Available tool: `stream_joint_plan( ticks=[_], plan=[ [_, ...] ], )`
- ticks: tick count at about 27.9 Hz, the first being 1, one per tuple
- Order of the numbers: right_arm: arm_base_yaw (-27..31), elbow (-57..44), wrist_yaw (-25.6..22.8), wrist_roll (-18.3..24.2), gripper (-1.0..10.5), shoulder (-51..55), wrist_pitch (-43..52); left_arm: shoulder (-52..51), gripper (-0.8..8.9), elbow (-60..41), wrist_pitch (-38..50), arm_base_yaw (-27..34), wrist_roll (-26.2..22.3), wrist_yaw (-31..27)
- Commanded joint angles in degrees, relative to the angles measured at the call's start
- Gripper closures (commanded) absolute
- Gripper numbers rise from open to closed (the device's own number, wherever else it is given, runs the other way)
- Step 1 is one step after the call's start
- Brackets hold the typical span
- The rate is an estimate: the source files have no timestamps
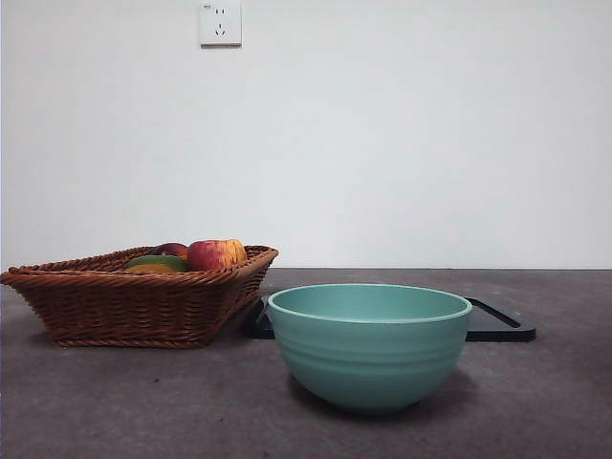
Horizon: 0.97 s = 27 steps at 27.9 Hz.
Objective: Pick up the wifruite, put it on the bowl, pick up the plate, put it on desk
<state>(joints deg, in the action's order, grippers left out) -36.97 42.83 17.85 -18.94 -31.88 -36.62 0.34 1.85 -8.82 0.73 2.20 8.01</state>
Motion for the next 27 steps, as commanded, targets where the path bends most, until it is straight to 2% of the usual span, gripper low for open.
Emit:
stream_joint_plan(
  ticks=[1,27],
  plan=[
    [-0.39,0.72,-0.02,0.09,9.4,-0.17,0.63,-0.15,8.04,-1.18,-0.24,0.11,-0.50,1.20],
    [-0.35,0.72,0.02,1.01,9.4,-0.09,0.81,-0.15,8.04,-1.16,-1.51,0.11,0.39,1.18]
  ],
)
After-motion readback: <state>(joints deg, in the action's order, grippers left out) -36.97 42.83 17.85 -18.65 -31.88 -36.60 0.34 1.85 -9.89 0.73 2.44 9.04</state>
